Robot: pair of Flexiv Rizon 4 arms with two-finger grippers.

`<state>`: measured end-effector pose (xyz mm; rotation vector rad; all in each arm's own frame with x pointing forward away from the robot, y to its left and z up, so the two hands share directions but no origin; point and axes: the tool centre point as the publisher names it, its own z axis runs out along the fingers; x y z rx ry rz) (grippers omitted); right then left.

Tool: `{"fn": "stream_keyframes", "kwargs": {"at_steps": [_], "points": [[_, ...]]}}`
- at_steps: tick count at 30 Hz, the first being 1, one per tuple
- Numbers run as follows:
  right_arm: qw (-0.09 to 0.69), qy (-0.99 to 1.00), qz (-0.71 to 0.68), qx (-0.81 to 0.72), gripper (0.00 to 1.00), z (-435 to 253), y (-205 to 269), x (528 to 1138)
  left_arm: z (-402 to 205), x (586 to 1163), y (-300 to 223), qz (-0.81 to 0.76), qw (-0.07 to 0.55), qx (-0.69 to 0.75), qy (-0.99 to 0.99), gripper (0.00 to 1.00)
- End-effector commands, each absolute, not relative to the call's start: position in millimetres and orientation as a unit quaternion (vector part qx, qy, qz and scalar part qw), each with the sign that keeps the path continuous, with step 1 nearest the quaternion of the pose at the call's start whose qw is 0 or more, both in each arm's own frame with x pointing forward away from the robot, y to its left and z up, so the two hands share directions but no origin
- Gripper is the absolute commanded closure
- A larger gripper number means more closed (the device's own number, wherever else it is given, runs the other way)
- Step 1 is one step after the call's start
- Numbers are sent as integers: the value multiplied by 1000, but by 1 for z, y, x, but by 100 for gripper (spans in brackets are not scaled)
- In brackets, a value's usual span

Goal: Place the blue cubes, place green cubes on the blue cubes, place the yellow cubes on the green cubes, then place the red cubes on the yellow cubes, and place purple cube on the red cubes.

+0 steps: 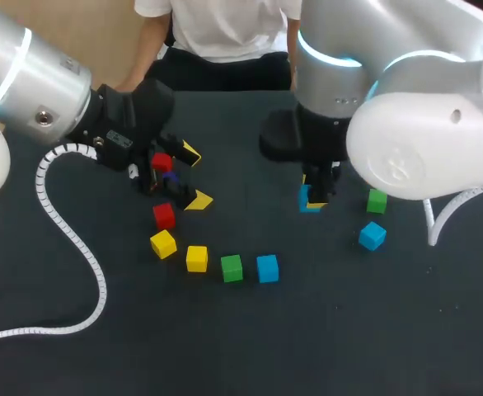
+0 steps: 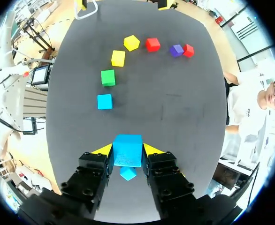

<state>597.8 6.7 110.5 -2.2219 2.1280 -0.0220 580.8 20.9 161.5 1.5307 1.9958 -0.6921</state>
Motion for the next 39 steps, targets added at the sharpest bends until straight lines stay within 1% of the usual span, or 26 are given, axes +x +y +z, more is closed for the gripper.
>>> {"fn": "stream_keyframes", "kwargs": {"at_steps": [1, 7, 15, 28, 39], "points": [[22, 687, -9, -726, 100, 107, 18, 608, 162, 582, 20, -255, 261, 567, 739, 0], [20, 684, -14, -730, 100, 105, 28, 623, 162, 582, 20, -255, 261, 567, 739, 0], [29, 693, 16, -721, 100, 90, 34, 644, 162, 582, 20, -255, 261, 567, 739, 0], [28, 678, 21, -734, 100, 77, 38, 659, 162, 582, 20, -255, 261, 567, 739, 0], [48, 665, 13, -746, 100, 68, 36, 664, 162, 582, 20, -255, 261, 567, 739, 0]]}}
